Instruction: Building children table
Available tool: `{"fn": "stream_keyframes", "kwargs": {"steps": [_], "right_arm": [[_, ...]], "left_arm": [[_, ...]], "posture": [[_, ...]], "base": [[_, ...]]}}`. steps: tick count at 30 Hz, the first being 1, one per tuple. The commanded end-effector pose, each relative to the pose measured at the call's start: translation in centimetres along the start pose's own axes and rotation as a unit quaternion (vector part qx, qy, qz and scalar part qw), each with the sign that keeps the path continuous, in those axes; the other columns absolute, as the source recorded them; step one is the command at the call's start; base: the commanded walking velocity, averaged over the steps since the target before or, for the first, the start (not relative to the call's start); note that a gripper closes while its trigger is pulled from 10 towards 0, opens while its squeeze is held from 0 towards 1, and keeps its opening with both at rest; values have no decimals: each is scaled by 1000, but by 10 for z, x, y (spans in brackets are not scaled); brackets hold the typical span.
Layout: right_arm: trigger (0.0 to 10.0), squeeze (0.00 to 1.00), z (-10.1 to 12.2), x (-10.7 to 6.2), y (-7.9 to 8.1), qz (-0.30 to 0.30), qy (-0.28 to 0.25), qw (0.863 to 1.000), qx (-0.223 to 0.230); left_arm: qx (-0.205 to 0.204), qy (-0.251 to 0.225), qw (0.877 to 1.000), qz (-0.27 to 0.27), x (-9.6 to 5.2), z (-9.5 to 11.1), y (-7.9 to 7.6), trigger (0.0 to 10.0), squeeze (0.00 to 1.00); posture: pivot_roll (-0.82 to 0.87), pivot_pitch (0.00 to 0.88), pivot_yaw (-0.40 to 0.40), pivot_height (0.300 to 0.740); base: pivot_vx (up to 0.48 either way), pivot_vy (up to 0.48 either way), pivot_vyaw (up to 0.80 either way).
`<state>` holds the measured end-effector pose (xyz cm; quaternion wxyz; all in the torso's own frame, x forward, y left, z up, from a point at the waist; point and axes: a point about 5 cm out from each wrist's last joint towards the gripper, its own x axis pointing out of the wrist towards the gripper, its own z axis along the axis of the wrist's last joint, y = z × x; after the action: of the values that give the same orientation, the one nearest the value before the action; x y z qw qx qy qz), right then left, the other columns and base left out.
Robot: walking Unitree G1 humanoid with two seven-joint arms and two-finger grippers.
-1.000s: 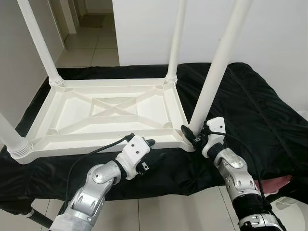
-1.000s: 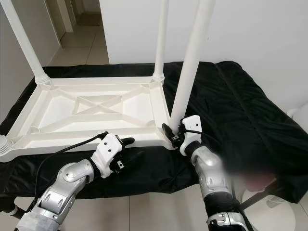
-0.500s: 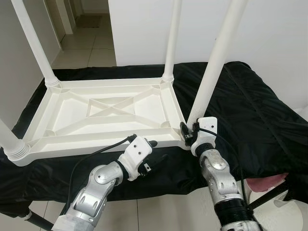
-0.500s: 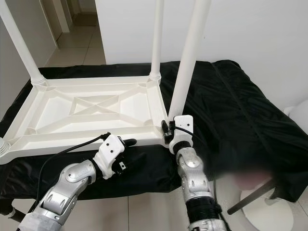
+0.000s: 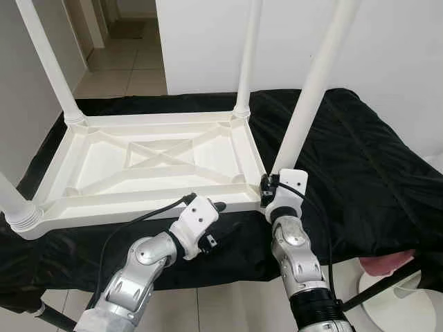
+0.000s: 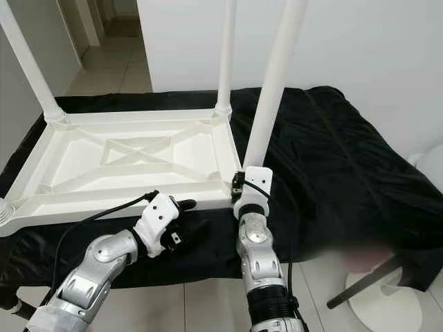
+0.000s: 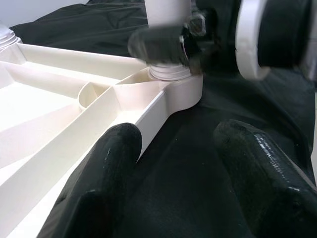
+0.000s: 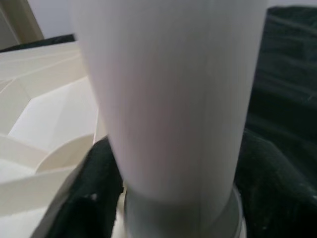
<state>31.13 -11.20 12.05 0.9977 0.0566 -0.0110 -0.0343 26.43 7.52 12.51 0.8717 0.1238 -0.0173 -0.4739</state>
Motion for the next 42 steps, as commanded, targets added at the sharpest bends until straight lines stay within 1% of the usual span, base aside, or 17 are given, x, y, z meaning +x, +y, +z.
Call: {"fn": "stream_keyframes", "kwargs": {"steps": [1,4,5,13,16,21,23,26,27,28,29,30,32,39,40,41,42], "right_arm": [[10000,1000,2,-2,3,29,-11,1000,2],[10000,1000,3,-3,3,36,-15,999,-2],[10000,0,3,-4,1,52,-21,998,-8],[10000,0,6,-1,-27,115,-40,993,-11],[10000,0,8,0,-30,135,-41,990,-17],[10000,0,16,5,-38,212,-46,975,-47],[10000,0,20,8,-41,256,-41,964,-62],[10000,0,21,10,-42,273,-39,958,-72],[10000,0,21,16,-47,311,-23,944,-104],[10000,0,21,16,-47,311,-23,944,-104],[7137,0,21,18,-50,323,-15,940,-111],[7137,0,21,18,-50,323,-15,940,-111],[0,0,17,22,-56,332,2,935,-125],[0,0,9,21,-65,343,27,929,-136],[3765,0,8,21,-66,339,30,930,-137],[3765,0,8,21,-66,339,30,930,-137],[10000,0,8,21,-67,338,31,931,-136]], "left_arm": [[3,6,1000,15,-1,-1,2,10000,0],[3,6,1000,16,-1,-1,2,10000,0],[3,6,1000,16,-2,-1,2,10000,0],[2,7,1000,20,-2,-1,1,10000,0],[1,7,1000,20,-2,-1,1,10000,0],[0,6,1000,21,-1,-1,2,10000,0],[2,6,1000,20,0,0,3,10000,0],[2,6,1000,20,0,0,3,10000,0],[4,4,1000,19,1,1,4,10000,0],[4,4,1000,19,1,1,4,10000,0],[5,4,1000,19,1,2,5,10000,0],[5,4,1000,19,1,2,5,10000,0],[6,2,1000,21,2,2,6,10000,0],[4,0,1000,25,2,2,5,10000,0],[4,0,1000,25,2,2,5,10000,0],[4,0,1000,25,2,2,5,10000,0],[3,0,1000,25,2,2,5,10000,0]], "posture": [[-7,0,10,740],[-5,0,8,740],[-5,0,8,740],[-7,0,12,740],[-9,3,17,740],[-12,4,23,740],[-14,3,25,740],[-15,0,27,740],[-13,0,25,740],[-13,0,25,740],[-12,0,25,740],[-12,0,25,740],[-11,0,19,740],[-11,3,14,740],[-11,4,14,740],[-11,4,14,740],[-11,4,14,740]], "base": [[0,0,0],[0,0,0],[0,0,0],[0,0,0],[0,0,0],[0,0,0],[0,0,0],[0,0,0],[0,0,0],[0,0,0],[0,0,0],[0,0,0],[0,0,0],[0,0,0],[0,0,0],[0,0,0],[0,0,0]]}}
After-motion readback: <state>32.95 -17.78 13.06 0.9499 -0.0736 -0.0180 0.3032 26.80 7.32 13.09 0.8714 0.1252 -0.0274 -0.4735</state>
